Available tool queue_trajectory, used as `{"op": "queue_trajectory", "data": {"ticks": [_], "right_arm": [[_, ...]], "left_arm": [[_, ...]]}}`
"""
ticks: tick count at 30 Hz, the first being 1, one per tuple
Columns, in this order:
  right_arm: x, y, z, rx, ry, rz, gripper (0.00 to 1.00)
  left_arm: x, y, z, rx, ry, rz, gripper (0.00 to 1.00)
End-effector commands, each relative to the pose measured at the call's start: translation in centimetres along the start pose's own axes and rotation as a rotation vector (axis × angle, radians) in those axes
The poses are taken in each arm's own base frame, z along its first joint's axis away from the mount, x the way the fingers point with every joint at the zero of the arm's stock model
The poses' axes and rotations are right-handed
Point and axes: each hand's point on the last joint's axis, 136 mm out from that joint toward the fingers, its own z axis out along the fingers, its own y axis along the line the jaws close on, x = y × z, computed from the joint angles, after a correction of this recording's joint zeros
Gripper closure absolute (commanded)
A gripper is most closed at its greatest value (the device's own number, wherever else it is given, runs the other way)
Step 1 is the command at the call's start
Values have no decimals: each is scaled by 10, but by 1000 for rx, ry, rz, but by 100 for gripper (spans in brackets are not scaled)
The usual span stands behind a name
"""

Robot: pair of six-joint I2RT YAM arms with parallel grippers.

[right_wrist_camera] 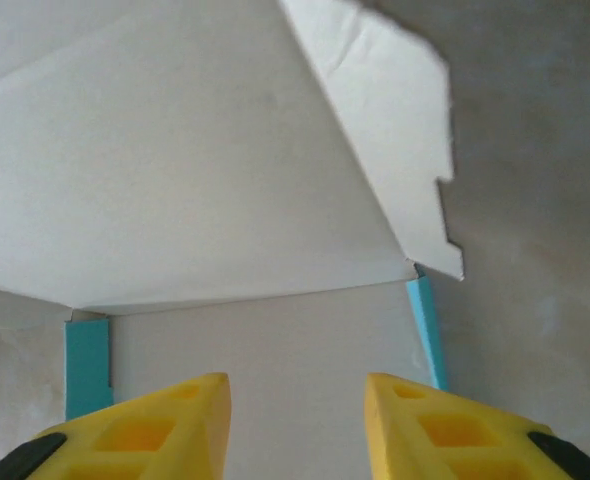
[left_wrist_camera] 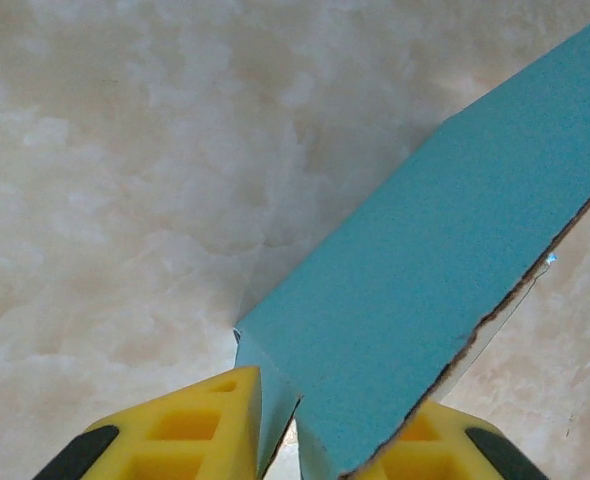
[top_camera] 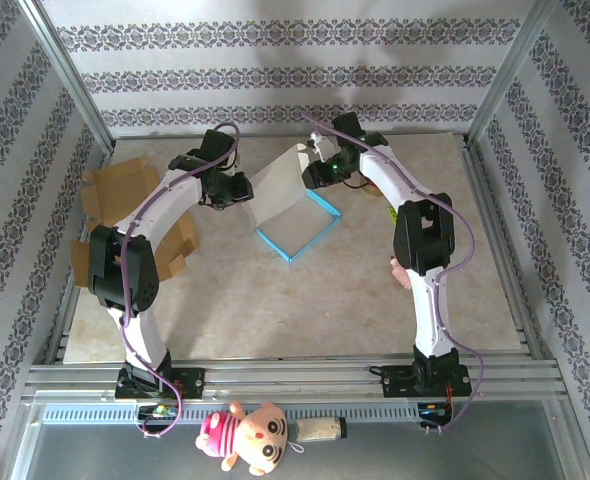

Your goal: Fold the paper box

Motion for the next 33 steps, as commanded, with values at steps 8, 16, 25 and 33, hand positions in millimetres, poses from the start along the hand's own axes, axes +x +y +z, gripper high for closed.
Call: {"op": "queue_trajectory", "data": {"ticks": [8, 16, 25, 33], "right_arm": [[-36, -6, -52, 129, -117, -141, 25], [-39, -9, -95, 163, -162, -137, 22], [-11, 8, -149, 210, -212, -150, 20], [18, 18, -169, 255, -202, -142, 18]], "left_arm": [[9, -6, 1, -37, 47, 122, 94], [10, -36, -8, 107, 84, 639, 100], [8, -64, -22, 352, 138, 1196, 100], [-3, -75, -22, 508, 142, 1378, 100]]}}
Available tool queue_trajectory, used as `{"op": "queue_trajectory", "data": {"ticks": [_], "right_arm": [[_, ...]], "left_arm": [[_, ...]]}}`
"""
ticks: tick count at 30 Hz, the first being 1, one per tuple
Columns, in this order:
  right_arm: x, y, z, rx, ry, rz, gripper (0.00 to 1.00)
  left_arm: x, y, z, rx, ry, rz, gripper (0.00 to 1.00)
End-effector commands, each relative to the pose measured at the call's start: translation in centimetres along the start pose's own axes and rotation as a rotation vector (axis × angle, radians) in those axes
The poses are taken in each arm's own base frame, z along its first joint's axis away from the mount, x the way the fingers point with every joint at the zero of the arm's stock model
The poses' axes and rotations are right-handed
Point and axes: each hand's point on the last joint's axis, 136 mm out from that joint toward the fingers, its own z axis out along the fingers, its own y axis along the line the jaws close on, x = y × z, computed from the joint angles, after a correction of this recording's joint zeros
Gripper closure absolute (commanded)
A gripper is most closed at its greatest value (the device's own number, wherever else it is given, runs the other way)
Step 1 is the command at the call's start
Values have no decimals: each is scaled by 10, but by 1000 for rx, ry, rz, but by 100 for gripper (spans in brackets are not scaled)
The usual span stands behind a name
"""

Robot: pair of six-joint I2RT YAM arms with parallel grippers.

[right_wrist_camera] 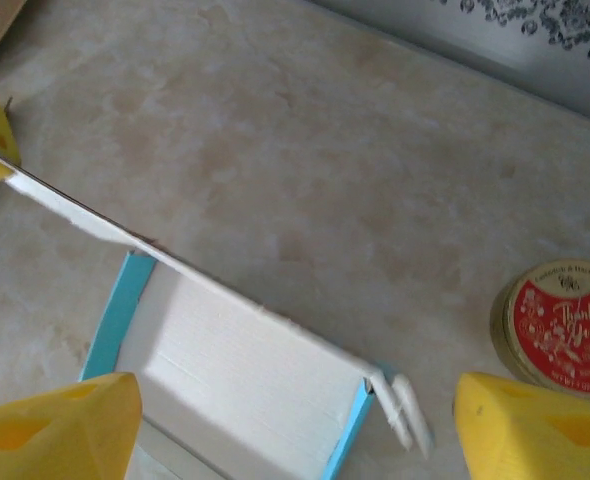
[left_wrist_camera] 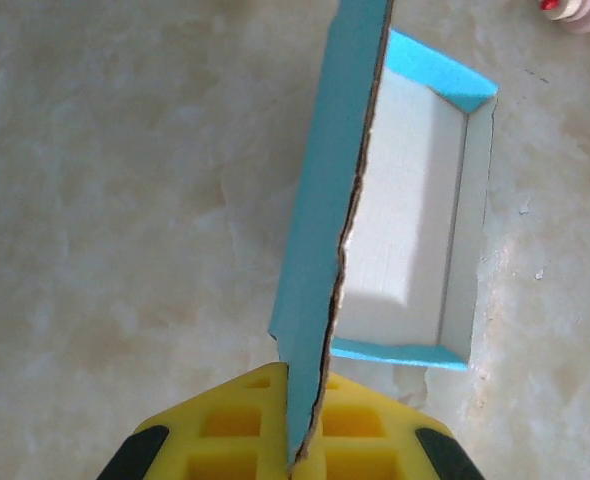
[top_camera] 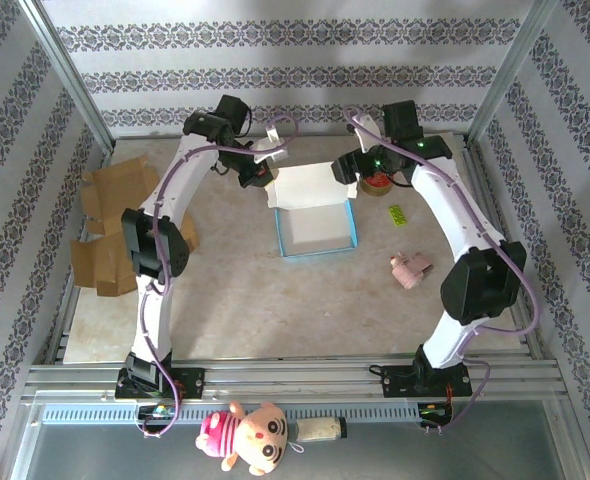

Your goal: Fold the paper box

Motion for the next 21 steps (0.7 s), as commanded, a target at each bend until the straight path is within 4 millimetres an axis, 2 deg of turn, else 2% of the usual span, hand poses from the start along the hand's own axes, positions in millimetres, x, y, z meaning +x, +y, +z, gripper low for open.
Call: {"op": "queue_trajectory", "data": {"ticks": [1, 5, 8, 12, 14, 17, 19, 21], "right_arm": [[10, -3, -9, 54, 13, -12, 18], [23, -5, -13, 78, 26, -2, 16], [26, -3, -13, 72, 31, 29, 16], [23, -1, -13, 58, 19, 61, 15], [21, -2, -14, 58, 16, 54, 14], [22, -5, -13, 49, 29, 48, 13], [26, -4, -5, 20, 38, 41, 11], [28, -9, 4, 15, 55, 53, 10]], "left_arm": [[13, -16, -3, 137, 4, 86, 100], [30, 7, 14, 83, 64, 100, 100], [29, 23, 24, 42, 55, 79, 99], [16, 34, 22, -12, 10, 25, 71], [5, 33, 12, -25, -27, -10, 53], [-10, 27, -5, -39, -81, -78, 34], [-13, 30, -11, -81, -90, -163, 24], [-13, 31, -19, -126, -89, -276, 9]]}}
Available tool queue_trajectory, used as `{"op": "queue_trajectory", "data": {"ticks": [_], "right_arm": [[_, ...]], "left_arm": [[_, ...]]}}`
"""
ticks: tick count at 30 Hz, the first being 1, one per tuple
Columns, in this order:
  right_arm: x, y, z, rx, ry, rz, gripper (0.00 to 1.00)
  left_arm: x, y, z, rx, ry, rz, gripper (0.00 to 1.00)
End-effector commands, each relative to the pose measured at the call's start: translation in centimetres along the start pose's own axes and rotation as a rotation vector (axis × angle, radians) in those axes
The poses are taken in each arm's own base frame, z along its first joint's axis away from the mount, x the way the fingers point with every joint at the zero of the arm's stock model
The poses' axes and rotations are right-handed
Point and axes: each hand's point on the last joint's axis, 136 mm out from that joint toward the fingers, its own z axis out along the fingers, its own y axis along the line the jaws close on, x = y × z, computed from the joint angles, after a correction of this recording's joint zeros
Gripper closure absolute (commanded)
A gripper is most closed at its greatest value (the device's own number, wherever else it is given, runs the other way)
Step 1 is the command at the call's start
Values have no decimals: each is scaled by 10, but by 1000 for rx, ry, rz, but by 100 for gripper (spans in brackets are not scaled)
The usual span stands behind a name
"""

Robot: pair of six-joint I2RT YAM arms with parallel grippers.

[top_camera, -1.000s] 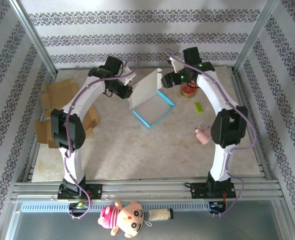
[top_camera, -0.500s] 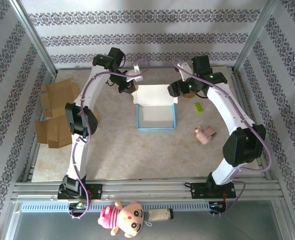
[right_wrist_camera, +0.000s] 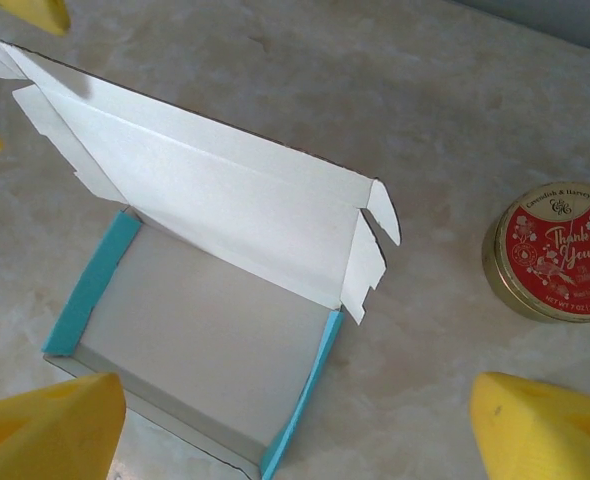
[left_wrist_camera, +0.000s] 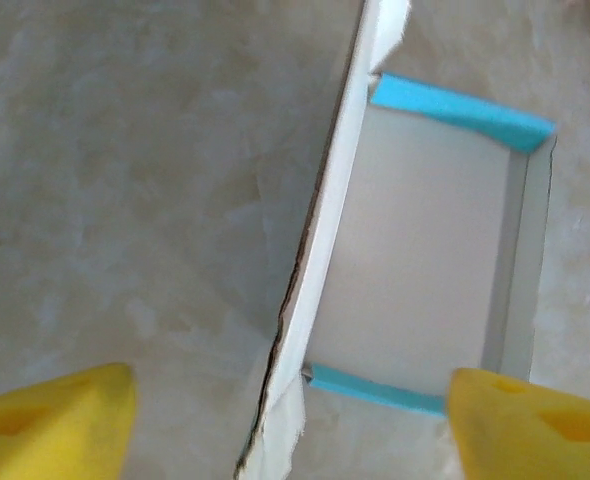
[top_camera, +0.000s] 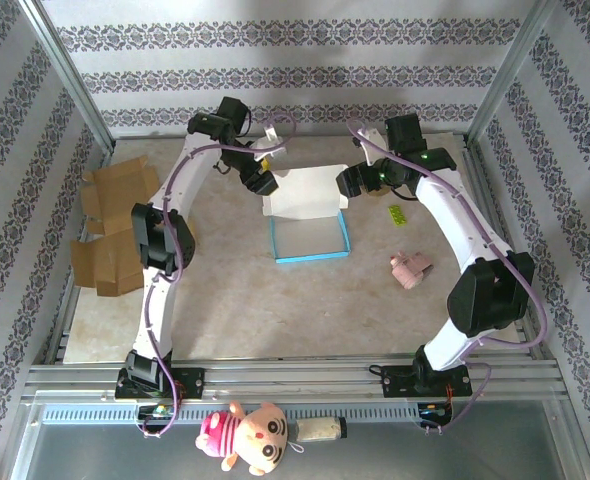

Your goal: Fold the paper box

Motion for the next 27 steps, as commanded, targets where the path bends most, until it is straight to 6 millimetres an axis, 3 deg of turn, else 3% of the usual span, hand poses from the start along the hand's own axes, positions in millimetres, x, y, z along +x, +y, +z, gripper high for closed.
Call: {"op": "queue_trajectory", "data": {"ticks": [1, 9, 13, 20, 27], "right_arm": [[-7, -5, 12, -26, 7, 22, 9], [-13, -16, 51, -66, 80, 100, 6], [-10, -18, 63, -71, 91, 106, 6], [-10, -11, 81, -131, 101, 114, 14], [3, -10, 88, -118, 141, 120, 22]], "left_arm": [[-24, -1, -39, -121, -79, -197, 0], [-5, 6, -58, -358, -138, -655, 0], [-3, 9, -51, -345, -143, -782, 1], [-2, 12, -21, -288, -104, -754, 5], [-1, -11, -3, -206, -1, -682, 19]]}}
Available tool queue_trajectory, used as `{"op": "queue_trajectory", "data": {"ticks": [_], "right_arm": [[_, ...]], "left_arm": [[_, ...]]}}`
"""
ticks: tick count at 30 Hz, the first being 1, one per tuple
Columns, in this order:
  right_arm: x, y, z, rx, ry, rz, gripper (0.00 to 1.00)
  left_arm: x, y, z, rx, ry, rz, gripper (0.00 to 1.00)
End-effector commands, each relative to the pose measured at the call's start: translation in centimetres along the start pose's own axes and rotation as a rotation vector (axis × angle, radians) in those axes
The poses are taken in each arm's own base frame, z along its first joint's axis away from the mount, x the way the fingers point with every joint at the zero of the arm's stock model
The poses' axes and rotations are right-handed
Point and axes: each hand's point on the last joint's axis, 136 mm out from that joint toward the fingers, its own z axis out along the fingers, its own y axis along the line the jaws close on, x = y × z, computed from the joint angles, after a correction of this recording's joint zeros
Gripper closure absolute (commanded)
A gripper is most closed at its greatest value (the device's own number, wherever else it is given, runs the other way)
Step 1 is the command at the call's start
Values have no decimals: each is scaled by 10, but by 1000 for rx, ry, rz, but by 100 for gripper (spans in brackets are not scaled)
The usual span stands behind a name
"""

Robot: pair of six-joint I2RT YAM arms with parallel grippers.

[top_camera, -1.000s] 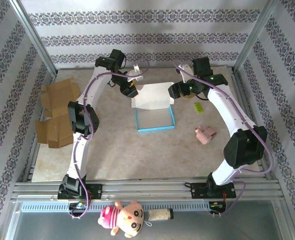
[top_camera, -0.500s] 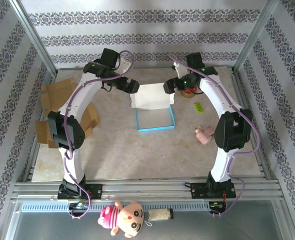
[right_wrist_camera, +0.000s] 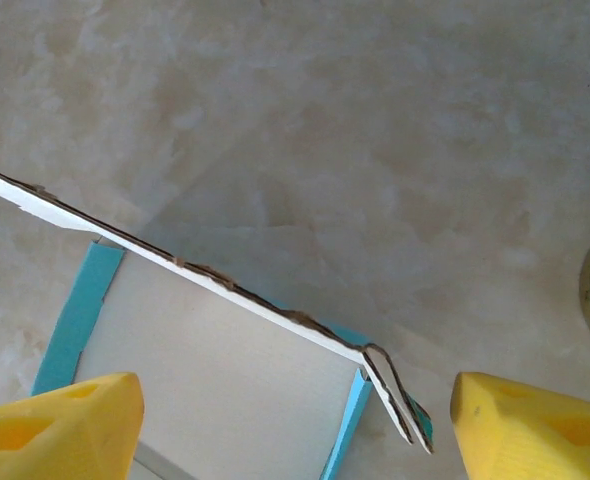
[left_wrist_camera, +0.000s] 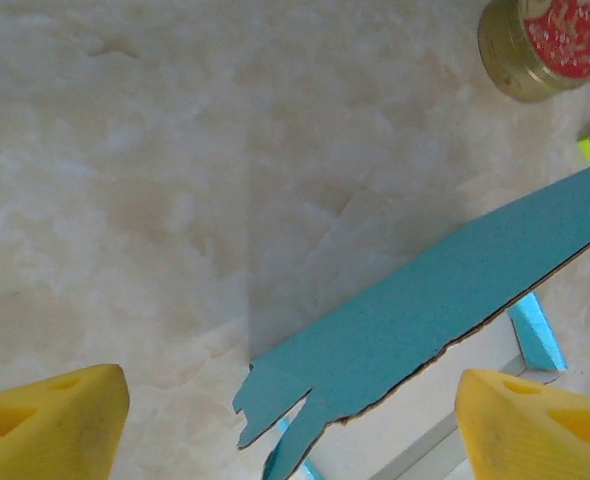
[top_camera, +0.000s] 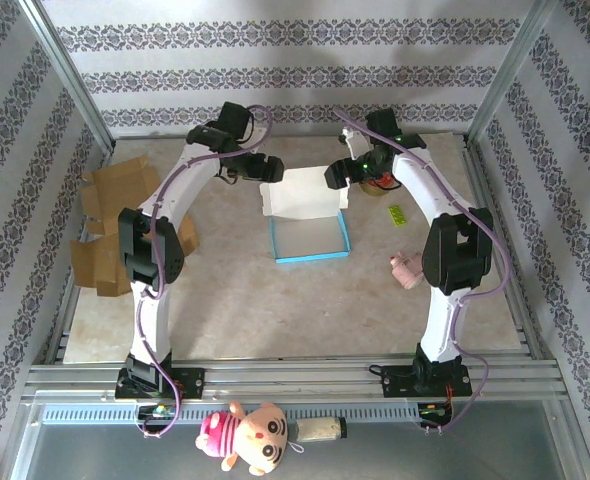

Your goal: Fold the paper box

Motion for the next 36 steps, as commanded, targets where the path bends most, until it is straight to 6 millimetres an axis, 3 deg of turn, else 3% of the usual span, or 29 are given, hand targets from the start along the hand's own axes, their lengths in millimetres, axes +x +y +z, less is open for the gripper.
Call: {"op": "queue_trajectory", "data": {"ticks": [1, 9, 15, 23, 28, 32, 36], "right_arm": [[5, 6, 3, -11, 20, 7, 23], [14, 8, 6, -6, 40, 14, 39], [23, 11, 8, 8, 60, 11, 46], [34, 14, 12, 53, 83, 11, 53], [41, 13, 14, 104, 91, 32, 52], [43, 7, 10, 166, 95, 36, 38], [41, 6, 0, 185, 77, 27, 35]], "left_arm": [[10, -21, -6, 30, 49, 58, 22], [25, -21, 2, -47, 112, 86, 47], [32, -23, 3, -75, 134, 75, 55], [41, -25, 8, -102, 150, 7, 57], [50, -23, 11, -144, 158, -73, 57], [58, -27, 13, -151, 170, -70, 56], [62, -26, 12, -165, 173, -51, 50]]}}
